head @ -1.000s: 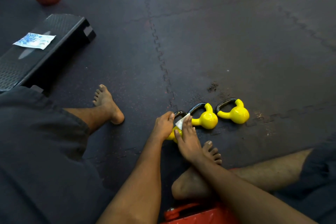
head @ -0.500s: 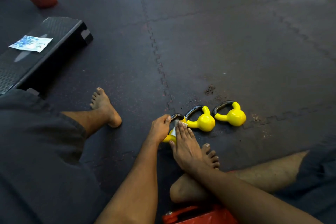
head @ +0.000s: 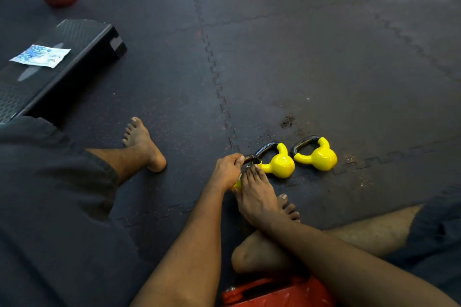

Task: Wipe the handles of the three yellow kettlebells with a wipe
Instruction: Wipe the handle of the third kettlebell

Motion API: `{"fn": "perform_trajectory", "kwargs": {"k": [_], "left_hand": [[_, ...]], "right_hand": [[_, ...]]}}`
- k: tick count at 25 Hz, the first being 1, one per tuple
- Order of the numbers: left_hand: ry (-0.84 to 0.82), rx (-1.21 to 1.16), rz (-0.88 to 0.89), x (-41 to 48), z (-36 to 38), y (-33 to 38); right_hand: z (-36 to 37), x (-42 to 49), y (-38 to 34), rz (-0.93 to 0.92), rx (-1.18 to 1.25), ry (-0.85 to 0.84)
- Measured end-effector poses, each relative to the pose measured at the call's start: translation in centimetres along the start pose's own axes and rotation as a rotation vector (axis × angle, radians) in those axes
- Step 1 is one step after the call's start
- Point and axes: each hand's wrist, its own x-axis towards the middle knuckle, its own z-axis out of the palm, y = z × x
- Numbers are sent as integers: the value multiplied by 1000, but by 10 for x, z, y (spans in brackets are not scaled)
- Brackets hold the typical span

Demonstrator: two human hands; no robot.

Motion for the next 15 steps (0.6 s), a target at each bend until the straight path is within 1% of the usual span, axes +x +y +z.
{"fn": "perform_trajectory", "kwargs": {"k": [3,6,9,12,15], "left_hand": [[48,0,-10,2,2,4],[84,-1,-39,3,-4,-8],[69,5,-37,2,-8,-13],[38,-8,-20,2,-5,-5],[31,2,-3,2,1,4]], "right_hand": [[-2,-7,5,58,36,31],[-1,-9,4,75,101,27],[1,-3,3,26,122,26],[1,3,9,-30,86,12],[-3,1,12,7,87,49]]}}
